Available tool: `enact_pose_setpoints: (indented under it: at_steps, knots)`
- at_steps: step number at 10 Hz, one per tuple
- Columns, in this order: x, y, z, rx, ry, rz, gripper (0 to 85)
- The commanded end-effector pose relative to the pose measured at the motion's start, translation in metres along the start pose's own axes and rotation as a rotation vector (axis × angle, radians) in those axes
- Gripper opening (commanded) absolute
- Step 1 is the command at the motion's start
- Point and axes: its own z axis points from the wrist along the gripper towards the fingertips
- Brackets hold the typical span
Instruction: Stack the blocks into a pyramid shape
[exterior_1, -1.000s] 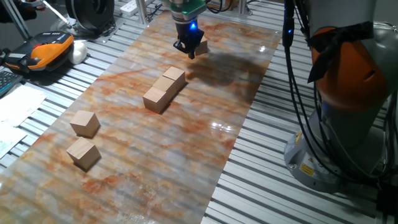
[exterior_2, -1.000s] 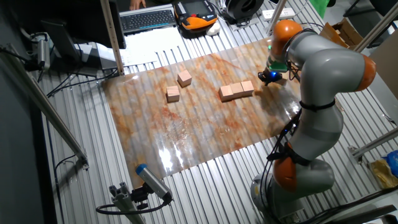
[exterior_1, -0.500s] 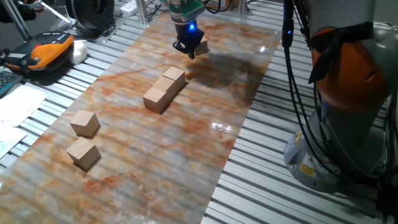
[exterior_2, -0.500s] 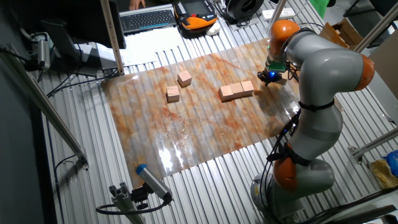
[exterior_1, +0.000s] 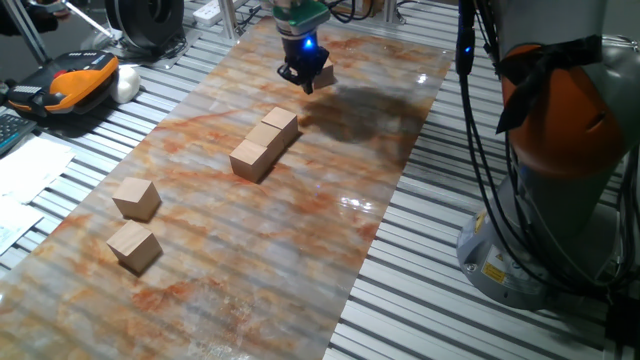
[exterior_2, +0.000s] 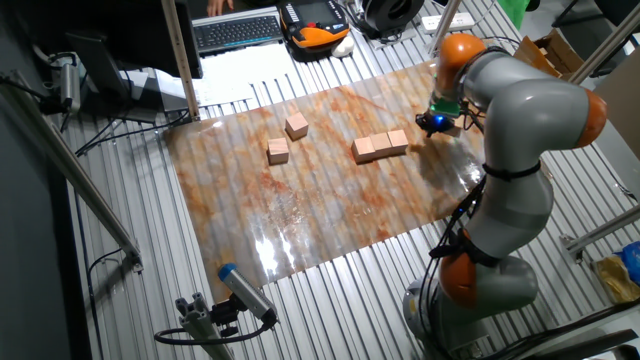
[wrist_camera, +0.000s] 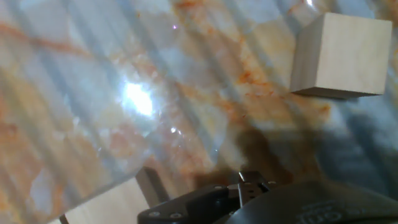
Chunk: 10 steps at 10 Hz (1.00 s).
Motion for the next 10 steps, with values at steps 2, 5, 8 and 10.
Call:
enact_pose_setpoints:
  at_steps: [2, 5, 8, 10]
  knots:
    - [-0.009, -0.008, 0.002, 0.008, -0.034, 0.028, 0.0]
    - [-0.032, -0.03, 0.016, -0.002, -0.04, -0.033, 0.0]
    - [-0.049, -0.053, 0.026, -0.019, -0.042, -0.079, 0.0]
    - [-0.055, -0.058, 0.018, -0.03, -0.03, -0.082, 0.0]
